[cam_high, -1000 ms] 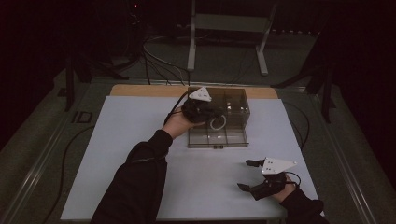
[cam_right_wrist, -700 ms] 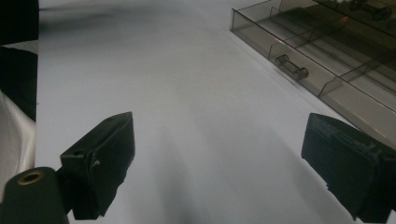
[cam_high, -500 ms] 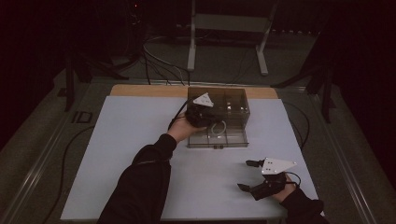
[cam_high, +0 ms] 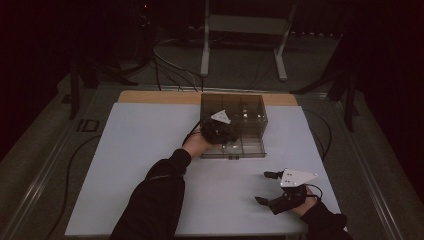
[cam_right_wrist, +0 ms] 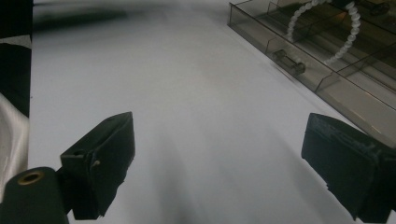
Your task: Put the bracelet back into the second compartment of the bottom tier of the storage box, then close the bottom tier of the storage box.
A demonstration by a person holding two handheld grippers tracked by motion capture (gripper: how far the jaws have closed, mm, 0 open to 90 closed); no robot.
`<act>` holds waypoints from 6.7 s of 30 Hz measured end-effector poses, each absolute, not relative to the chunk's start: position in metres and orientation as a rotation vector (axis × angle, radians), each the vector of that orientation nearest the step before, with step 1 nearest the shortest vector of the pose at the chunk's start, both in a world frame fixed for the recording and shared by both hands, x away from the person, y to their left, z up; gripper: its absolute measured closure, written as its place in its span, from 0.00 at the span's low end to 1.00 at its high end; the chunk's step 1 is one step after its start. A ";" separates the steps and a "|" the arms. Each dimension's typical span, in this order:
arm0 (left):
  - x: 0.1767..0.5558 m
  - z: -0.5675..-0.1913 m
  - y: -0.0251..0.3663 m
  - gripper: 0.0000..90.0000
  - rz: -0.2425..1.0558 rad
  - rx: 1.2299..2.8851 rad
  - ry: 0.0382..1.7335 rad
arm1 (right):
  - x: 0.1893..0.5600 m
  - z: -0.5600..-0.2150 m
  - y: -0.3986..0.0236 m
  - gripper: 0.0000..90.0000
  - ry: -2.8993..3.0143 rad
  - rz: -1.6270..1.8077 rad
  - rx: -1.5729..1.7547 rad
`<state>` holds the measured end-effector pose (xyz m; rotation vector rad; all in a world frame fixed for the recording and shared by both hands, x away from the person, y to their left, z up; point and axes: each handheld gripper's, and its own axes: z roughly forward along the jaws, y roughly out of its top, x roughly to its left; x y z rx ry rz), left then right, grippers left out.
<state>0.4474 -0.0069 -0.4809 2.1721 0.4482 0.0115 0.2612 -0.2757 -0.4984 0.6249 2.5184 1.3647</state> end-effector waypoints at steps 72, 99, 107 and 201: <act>0.405 -0.435 0.028 0.00 0.081 2.223 0.384 | 0.262 -0.497 -0.274 0.11 2.508 1.379 0.633; 0.374 -0.444 0.089 0.00 0.139 2.191 0.493 | 0.262 -0.497 -0.273 0.11 2.511 1.359 0.636; 0.361 -0.452 0.112 0.00 0.144 2.166 0.551 | 0.262 -0.497 -0.272 0.11 2.516 1.351 0.639; 0.248 -0.495 0.194 0.00 0.189 2.118 0.668 | 0.259 -0.486 -0.265 0.11 2.507 1.337 0.606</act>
